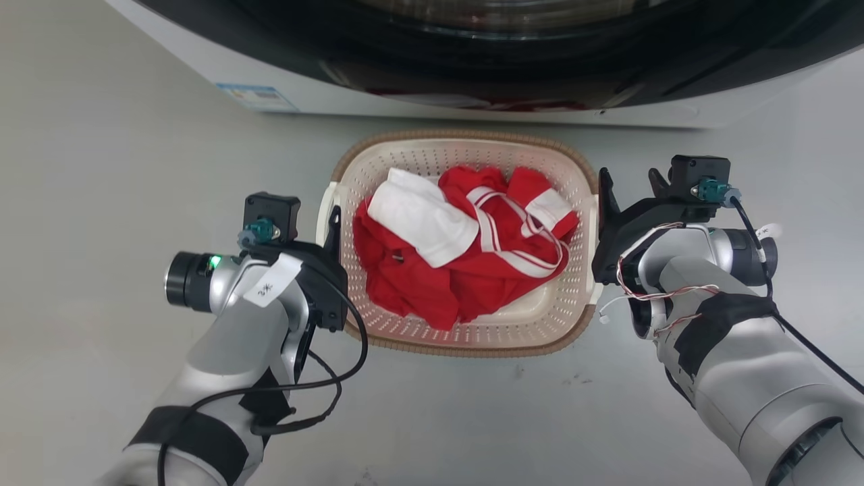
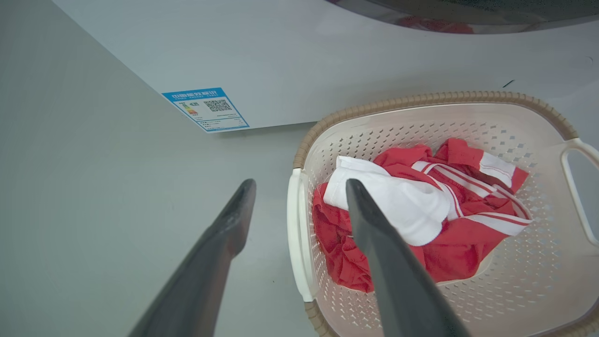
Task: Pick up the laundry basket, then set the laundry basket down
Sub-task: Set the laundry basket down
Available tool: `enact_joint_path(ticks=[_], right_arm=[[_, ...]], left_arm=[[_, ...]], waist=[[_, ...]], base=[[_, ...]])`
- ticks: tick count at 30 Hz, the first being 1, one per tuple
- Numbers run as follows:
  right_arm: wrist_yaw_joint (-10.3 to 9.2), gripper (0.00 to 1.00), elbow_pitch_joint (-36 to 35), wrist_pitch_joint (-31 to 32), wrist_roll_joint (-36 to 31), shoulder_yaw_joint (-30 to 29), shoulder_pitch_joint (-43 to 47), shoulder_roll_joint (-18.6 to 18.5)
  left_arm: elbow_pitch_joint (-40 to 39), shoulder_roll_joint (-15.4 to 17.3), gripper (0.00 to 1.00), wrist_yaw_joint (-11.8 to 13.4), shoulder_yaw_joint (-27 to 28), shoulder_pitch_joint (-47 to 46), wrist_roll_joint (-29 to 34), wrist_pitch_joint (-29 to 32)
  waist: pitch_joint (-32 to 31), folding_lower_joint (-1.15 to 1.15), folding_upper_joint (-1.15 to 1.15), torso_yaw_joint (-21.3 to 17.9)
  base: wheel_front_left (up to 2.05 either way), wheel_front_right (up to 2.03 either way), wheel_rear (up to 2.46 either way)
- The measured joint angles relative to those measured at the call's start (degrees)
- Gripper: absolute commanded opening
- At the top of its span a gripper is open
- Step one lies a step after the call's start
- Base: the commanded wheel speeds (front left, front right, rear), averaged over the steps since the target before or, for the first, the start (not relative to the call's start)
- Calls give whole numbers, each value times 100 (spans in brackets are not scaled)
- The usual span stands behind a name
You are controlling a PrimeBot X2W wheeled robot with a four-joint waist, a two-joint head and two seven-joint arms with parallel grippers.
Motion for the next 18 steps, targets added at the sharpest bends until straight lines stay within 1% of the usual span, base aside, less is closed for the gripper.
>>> enact_joint_path(ticks=[12,18], right_arm=[[24,100,-579,-1,-21,-358,441,21],[24,100,-914,-1,-124,-667,956,16]], left_arm=[[-185,74,100,1,219,593,-38,-78],[-557,169,100,89,561,997,-57,-78]], waist=[[-845,0,0,-156],[-1302,0,0,-227]], base=[[0,0,0],[0,0,0]])
